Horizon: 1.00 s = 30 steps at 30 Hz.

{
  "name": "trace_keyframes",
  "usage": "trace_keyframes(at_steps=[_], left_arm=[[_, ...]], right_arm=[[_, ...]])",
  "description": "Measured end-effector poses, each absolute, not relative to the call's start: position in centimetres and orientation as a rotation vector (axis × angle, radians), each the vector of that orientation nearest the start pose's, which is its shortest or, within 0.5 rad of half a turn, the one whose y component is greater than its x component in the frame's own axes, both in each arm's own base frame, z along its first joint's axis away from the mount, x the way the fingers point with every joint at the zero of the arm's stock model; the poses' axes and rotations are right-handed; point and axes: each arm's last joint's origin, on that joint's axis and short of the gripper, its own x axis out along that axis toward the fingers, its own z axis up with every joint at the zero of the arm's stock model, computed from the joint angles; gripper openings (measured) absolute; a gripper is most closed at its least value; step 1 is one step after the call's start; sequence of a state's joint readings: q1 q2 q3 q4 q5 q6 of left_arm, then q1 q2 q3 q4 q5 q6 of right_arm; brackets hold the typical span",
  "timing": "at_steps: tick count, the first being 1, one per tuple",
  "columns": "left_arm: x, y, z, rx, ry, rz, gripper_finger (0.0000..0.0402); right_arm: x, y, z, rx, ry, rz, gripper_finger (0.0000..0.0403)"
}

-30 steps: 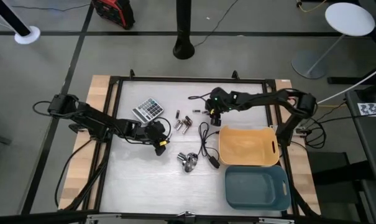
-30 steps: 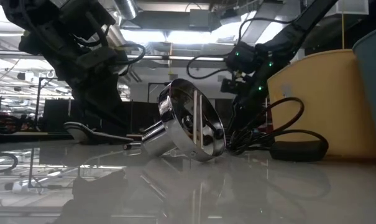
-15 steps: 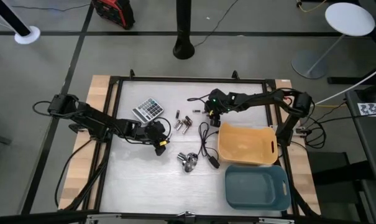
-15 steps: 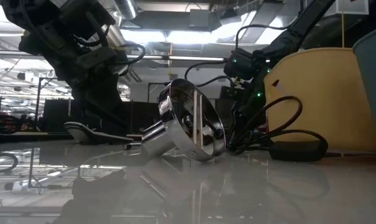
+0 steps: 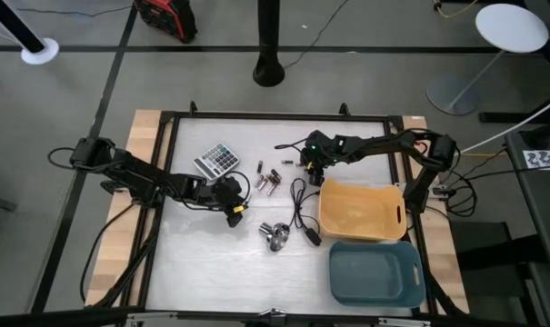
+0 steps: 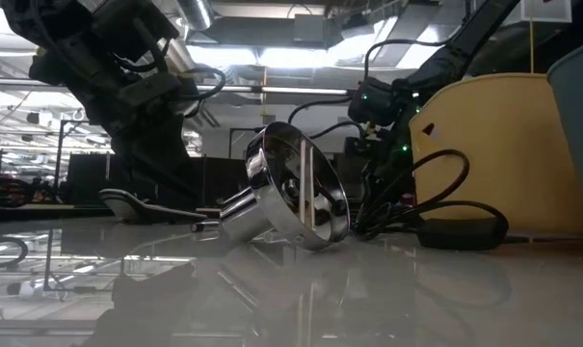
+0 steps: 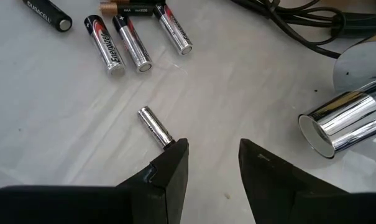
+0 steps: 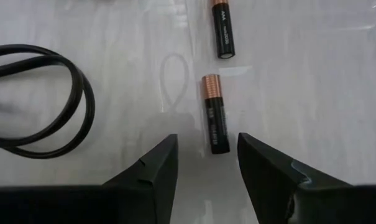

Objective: Sort batteries
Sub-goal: Put the black battery into the yellow bin

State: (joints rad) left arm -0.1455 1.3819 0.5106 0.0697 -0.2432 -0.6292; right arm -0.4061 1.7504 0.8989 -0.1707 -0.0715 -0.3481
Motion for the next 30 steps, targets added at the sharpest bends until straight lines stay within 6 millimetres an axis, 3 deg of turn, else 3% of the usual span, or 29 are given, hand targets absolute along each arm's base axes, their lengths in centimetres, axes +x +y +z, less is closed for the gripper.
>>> trace_keyframes(at_steps=[11, 17, 22, 30], left_arm=[[23.92, -2.8, 14.52, -0.441, 0.725, 0.334, 0.0134], [23.92, -2.8, 14.52, -0.441, 0.725, 0.334, 0.0134], [23.92, -2.8, 14.52, -0.441, 0.725, 0.334, 0.0134], [23.92, -2.8, 14.52, -0.441, 0.725, 0.334, 0.0134]], right_arm=[[29.86, -12.61, 13.6, -0.072, 1.032, -0.129, 0.0041], [29.84, -12.58, 13.6, -0.068, 1.035, -0.128, 0.0003], [29.85, -12.58, 13.6, -0.068, 1.034, -0.129, 0.0018], [29.81, -12.57, 13.58, -0.045, 1.036, -0.141, 0.01]])
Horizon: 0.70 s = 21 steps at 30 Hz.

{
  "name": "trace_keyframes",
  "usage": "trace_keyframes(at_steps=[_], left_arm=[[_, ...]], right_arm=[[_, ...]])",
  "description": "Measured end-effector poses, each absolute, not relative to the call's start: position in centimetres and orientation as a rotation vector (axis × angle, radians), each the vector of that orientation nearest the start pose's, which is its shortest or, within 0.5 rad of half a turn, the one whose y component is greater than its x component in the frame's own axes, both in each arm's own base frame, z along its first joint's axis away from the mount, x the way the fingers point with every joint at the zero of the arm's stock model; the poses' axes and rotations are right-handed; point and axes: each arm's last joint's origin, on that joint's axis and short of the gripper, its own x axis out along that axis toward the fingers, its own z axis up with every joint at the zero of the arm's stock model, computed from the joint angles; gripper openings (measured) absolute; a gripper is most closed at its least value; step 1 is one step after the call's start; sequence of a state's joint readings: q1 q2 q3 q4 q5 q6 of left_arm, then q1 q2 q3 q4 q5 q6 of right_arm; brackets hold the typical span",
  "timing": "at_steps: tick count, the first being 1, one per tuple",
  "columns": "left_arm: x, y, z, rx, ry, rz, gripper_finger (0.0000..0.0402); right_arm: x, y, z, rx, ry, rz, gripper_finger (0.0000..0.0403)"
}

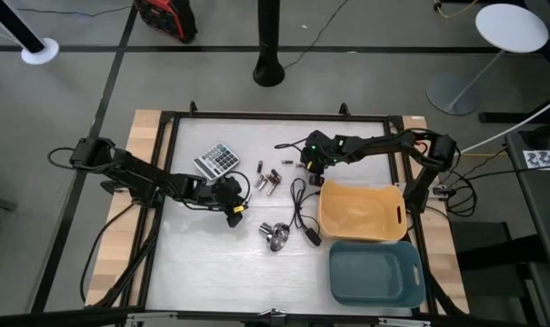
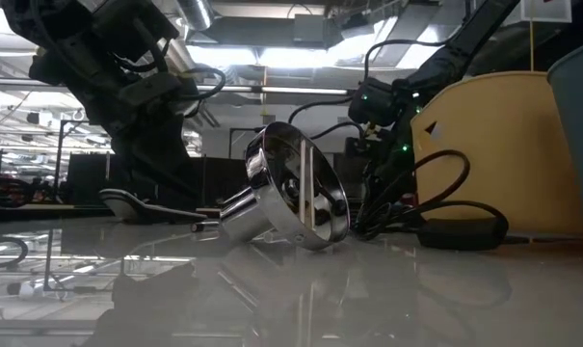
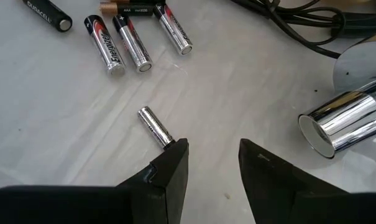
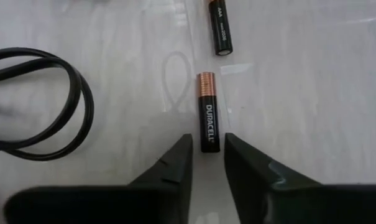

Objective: Sort batteries
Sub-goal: Put the black battery into the yellow bin

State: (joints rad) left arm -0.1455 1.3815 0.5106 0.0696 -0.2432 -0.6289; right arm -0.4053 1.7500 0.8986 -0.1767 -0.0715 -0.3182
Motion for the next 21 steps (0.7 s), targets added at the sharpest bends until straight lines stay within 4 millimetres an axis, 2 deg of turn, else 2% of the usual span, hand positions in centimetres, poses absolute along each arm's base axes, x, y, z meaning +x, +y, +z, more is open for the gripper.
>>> trace_keyframes(at_steps=[5, 14, 17, 21], left_arm=[[23.9, -2.8, 14.5, -0.441, 0.725, 0.334, 0.0134], [23.9, -2.8, 14.5, -0.44, 0.726, 0.334, 0.0134], [23.9, -2.8, 14.5, -0.44, 0.726, 0.334, 0.0134], [23.9, -2.8, 14.5, -0.44, 0.726, 0.334, 0.0134]], right_arm=[[30.4, -13.0, 14.6, -0.076, 1.036, -0.192, 0.013], [32.0, -13.6, 17.5, -0.066, 1.033, -0.176, 0.0135], [32.2, -13.7, 17.4, -0.029, 1.074, -0.173, 0.0135], [32.6, -13.8, 15.8, 0.042, 1.134, -0.145, 0.0136]])
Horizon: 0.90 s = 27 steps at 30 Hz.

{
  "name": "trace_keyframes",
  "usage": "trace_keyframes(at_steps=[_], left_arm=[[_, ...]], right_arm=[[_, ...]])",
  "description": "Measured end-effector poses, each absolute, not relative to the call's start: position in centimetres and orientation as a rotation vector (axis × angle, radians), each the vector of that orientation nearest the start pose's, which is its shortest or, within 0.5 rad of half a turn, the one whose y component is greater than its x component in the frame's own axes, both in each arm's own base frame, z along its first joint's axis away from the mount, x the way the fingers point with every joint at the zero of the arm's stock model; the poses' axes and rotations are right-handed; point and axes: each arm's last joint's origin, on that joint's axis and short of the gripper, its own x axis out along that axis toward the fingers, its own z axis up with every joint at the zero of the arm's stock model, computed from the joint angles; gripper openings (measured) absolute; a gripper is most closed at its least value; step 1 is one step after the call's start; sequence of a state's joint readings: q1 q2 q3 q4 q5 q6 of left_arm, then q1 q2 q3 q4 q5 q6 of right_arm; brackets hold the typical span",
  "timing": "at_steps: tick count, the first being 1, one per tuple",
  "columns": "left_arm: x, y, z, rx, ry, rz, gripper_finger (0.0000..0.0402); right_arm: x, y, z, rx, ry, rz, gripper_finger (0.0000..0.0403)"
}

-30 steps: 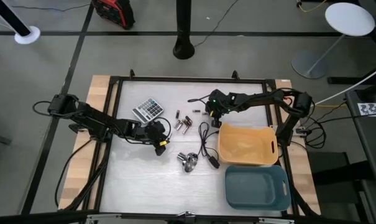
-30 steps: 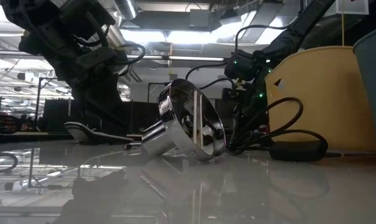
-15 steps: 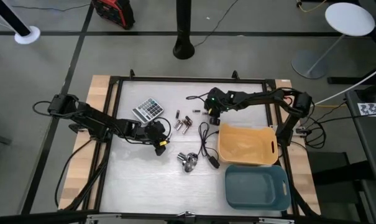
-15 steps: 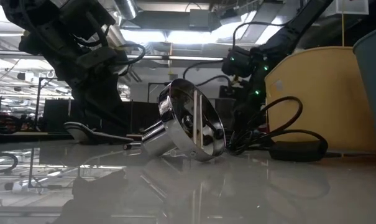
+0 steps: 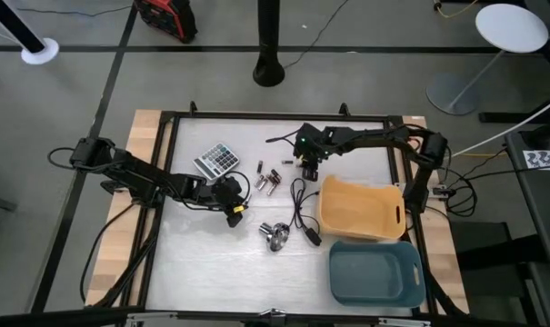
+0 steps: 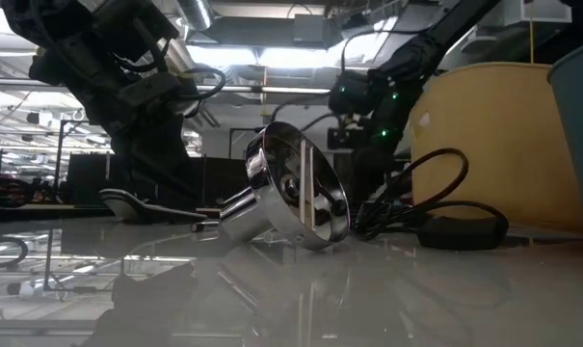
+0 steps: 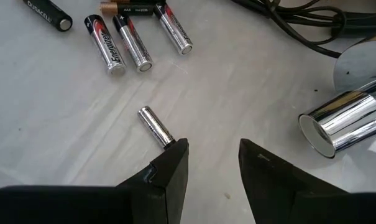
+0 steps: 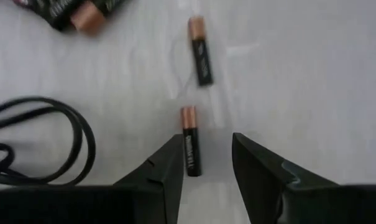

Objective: Sort batteries
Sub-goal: Put the black battery into the yellow bin

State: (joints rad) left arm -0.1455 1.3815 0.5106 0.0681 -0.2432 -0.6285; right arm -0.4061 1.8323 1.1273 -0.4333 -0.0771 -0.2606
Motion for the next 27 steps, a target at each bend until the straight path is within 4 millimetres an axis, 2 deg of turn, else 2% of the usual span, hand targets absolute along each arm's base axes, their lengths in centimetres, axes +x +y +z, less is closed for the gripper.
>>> trace_keyframes(at_steps=[5, 12, 15, 23, 27], left_arm=[[23.9, -2.8, 14.5, -0.44, 0.726, 0.334, 0.0134], [23.9, -2.8, 14.5, -0.44, 0.727, 0.334, 0.0134], [23.9, -2.8, 14.5, -0.44, 0.727, 0.334, 0.0134], [23.9, -2.8, 14.5, -0.44, 0.727, 0.334, 0.0134], [23.9, -2.8, 14.5, -0.44, 0.727, 0.334, 0.0134]], right_arm=[[32.9, -13.9, 14.2, 0.067, 1.188, -0.133, 0.0136], [33.0, -13.9, 14.0, 0.075, 1.189, -0.12, 0.0131], [33.0, -13.8, 14.0, 0.089, 1.193, -0.112, 0.0108], [32.9, -13.7, 13.9, 0.117, 1.198, -0.077, 0.0014], [33.0, -13.7, 14.1, 0.12, 1.196, -0.079, 0.0013]])
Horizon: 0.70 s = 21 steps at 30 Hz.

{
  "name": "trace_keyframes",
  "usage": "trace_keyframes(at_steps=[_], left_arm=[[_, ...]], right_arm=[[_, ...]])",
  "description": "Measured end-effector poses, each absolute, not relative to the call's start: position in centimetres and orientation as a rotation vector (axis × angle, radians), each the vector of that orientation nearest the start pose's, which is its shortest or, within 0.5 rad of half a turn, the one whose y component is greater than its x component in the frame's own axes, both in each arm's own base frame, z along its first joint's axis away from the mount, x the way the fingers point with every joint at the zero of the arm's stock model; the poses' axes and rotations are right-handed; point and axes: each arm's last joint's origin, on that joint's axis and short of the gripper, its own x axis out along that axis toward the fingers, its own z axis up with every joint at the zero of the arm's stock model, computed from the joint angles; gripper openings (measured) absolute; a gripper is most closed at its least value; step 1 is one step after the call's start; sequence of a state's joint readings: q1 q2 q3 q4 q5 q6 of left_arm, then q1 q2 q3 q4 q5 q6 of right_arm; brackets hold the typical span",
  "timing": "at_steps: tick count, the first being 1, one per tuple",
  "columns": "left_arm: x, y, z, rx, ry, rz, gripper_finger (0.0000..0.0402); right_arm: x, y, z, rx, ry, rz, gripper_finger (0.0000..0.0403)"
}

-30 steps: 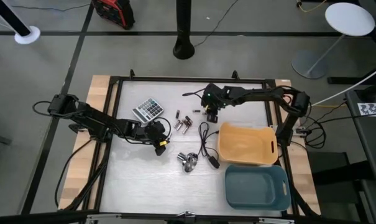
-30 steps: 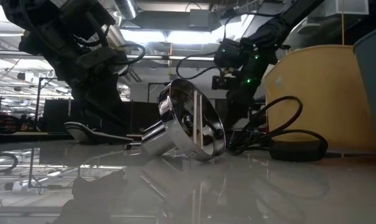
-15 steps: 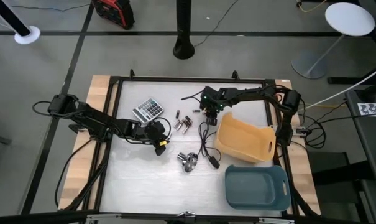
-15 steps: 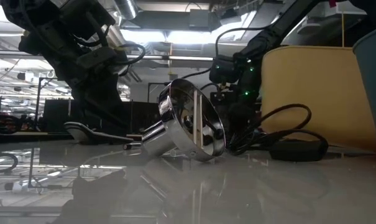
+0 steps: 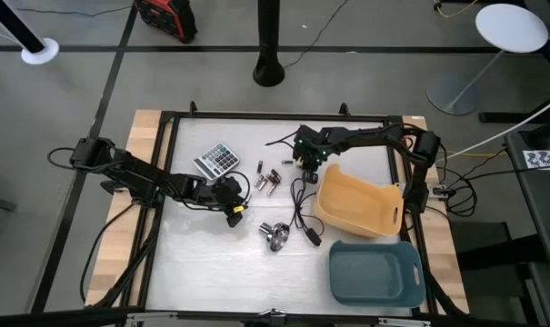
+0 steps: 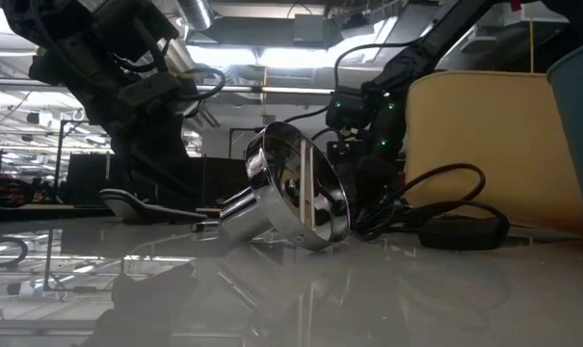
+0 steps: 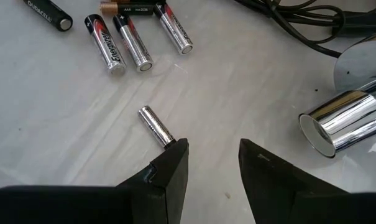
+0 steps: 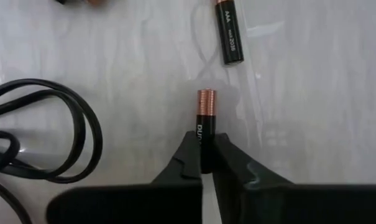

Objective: Sort batteries
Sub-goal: Put the black battery into the yellow bin, then put the white battery into the blue bin

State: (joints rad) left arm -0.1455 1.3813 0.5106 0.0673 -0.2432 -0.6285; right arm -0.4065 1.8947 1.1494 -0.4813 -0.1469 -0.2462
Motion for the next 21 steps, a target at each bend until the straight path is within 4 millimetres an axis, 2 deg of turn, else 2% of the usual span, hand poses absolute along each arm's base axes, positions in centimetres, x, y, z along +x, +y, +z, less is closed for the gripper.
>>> trace_keyframes(at_steps=[5, 21], left_arm=[[23.9, -2.8, 14.5, -0.44, 0.727, 0.334, 0.0134], [23.9, -2.8, 14.5, -0.415, 0.73, 0.324, 0.0134]], right_arm=[[33.6, -13.9, 14.9, 0.125, 1.196, -0.078, 0.0014], [35.3, -14.7, 20.5, 0.122, 1.201, -0.086, 0.0003]])
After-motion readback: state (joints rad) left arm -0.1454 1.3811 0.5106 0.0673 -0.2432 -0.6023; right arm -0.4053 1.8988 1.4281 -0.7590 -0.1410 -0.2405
